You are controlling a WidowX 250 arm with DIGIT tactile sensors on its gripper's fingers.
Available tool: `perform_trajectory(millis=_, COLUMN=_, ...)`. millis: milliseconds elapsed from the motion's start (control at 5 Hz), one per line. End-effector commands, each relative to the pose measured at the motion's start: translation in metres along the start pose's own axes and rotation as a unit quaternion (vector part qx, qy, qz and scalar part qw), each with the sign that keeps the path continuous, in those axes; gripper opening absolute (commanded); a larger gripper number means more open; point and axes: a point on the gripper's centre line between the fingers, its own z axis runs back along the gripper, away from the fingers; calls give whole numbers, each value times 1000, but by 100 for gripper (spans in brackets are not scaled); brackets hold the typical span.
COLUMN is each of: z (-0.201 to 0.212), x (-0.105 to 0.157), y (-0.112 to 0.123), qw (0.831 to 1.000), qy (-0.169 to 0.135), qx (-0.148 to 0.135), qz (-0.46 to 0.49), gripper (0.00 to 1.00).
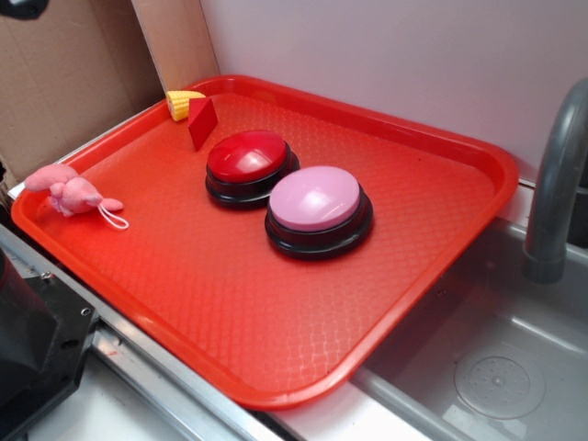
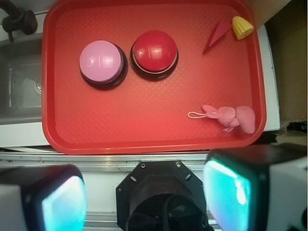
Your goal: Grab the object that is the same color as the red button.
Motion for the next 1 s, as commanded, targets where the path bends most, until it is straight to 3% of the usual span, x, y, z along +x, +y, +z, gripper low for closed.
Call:
perform_trajectory(millis=0, z=0, x=0, y=0, qw=1000, qy=0, qx=0, qz=0, gripper=100)
perform_trajectory(millis=200, z=-9, x=19, y=11, qw=999, qy=-40, qx=27, qz=20, gripper=100)
perform_trajectory(millis=400, z=-23, x=42, y=31, qw=996, qy=-63, qx=31, qz=48, gripper=100)
perform_trajectory(millis=800, z=-61, x=89, y=67, qw=986, qy=-77, qx=58, qz=136, gripper=100)
